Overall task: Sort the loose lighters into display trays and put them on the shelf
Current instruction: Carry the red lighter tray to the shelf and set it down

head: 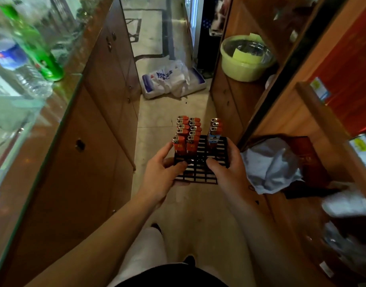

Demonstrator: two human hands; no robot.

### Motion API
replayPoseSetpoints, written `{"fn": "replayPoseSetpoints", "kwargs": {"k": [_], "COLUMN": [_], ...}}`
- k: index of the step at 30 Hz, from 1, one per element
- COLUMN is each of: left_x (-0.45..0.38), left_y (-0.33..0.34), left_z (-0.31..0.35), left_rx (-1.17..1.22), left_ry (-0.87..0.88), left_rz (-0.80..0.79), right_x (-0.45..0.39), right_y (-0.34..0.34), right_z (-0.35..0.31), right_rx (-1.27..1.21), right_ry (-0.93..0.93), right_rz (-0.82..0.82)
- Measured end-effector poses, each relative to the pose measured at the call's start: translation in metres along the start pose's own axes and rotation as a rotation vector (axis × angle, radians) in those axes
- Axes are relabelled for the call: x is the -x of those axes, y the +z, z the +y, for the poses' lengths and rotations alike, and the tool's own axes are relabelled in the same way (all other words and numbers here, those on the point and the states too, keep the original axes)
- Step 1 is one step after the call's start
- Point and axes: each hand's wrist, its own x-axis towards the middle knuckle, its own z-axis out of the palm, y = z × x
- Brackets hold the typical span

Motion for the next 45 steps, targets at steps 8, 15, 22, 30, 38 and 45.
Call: {"fn": "replayPoseSetpoints", "kwargs": {"k": [8, 15, 22, 30, 38, 45], "left_x": [-0.169, -0.326, -0.449, -0.604, -0.729, -0.831], "left_y": [0.002, 0.008, 0.036, 0.097, 0.163, 0.203], "left_z": [0.034, 0.087, 0.127, 0.152, 0.189, 0.199], "left_rx": [-0.012, -0.052, -0.108, -0.135, -0.095, -0.140], "left_ry": [-0.036, -0.051, -0.024, -0.015, -0.037, -0.077], "left_rz": [-0.066, -0.226, -0.348, -0.387, -0.444, -0.554], "right_x": [-0.150, -0.283, -0.398, -0.549, -0.672, -0.759], "right_y": [0.024, 0.045, 0.039, 0.003, -0.039, -0.059], "right_z": [-0.014, -0.041, -0.053, -0.054, -0.078, -0.077], "right_rx": [0.008, 0.004, -0.044, -0.109, -0.075, -0.155], "right_ry": [-0.009, -0.052, -0.007, -0.045, -0.091, -0.038], "right_rz": [0.094, 0.251, 0.383, 0.418, 0.386, 0.455]}}
